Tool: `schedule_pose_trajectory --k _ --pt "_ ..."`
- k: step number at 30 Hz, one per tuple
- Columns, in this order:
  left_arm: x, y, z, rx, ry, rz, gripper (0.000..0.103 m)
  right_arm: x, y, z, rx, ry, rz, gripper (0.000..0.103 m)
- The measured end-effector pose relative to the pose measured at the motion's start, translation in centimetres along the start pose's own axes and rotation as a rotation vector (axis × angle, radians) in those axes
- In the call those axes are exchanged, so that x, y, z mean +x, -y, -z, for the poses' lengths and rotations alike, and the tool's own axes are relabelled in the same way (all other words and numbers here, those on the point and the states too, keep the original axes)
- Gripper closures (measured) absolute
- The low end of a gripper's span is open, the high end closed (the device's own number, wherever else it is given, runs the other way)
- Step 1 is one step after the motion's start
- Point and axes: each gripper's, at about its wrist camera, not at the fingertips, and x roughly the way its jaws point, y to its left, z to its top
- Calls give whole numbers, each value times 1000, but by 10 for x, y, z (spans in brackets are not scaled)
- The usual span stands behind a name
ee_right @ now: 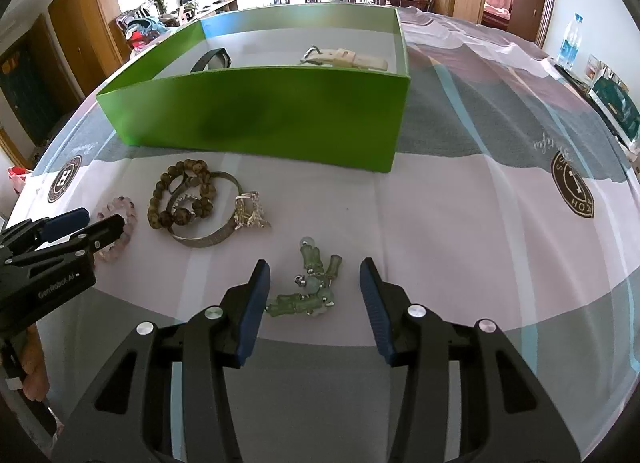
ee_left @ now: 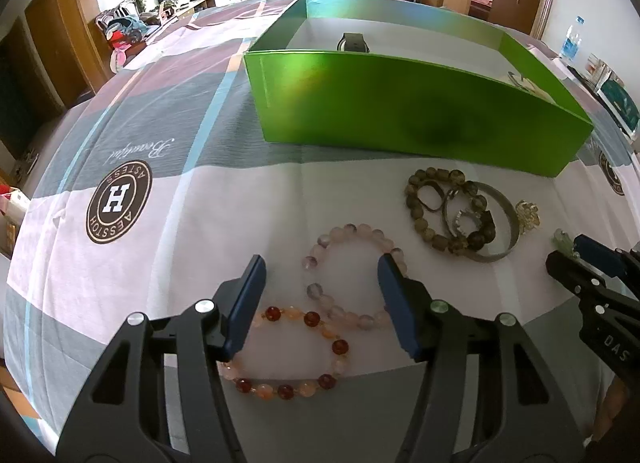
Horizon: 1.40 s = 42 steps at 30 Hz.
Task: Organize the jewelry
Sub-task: 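Position the open right tool over the green jade pieces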
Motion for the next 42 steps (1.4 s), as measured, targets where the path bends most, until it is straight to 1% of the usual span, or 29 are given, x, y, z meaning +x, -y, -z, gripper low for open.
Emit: schedule_pose_trajectory --k 13,18,20,26,28,32,42 --pt "-1 2 1 2 -1 2 44 0 0 1 -4 0 5 56" --pt "-1 3 2 1 -1 3 44 0 0 2 -3 0 -1 50" --pt "-1 3 2 -1 0 2 43 0 0 2 -5 0 1 49" --pt "-2 6 3 0 7 -11 44 -1 1 4 0 6 -7 49" --pt "-3 8 5 4 15 -15 46 0 0 3 -10 5 2 49" --pt "-6 12 9 6 36 -39 47 1 -3 1 -29 2 19 49" --pt "-7 10 10 1 41 -31 46 3 -5 -1 -32 6 29 49"
